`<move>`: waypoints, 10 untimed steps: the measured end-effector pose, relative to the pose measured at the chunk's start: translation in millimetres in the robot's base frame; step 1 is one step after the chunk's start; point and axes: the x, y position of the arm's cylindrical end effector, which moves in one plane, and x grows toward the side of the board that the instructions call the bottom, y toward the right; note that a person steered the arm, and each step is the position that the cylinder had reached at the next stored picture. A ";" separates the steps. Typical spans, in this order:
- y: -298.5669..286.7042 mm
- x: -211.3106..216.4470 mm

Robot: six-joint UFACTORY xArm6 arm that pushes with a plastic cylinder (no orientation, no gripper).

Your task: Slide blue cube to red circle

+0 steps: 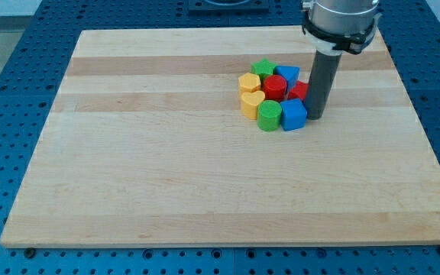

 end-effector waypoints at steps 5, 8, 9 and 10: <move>5.5 41.0; -18.1 46.0; -20.0 39.7; -24.2 32.3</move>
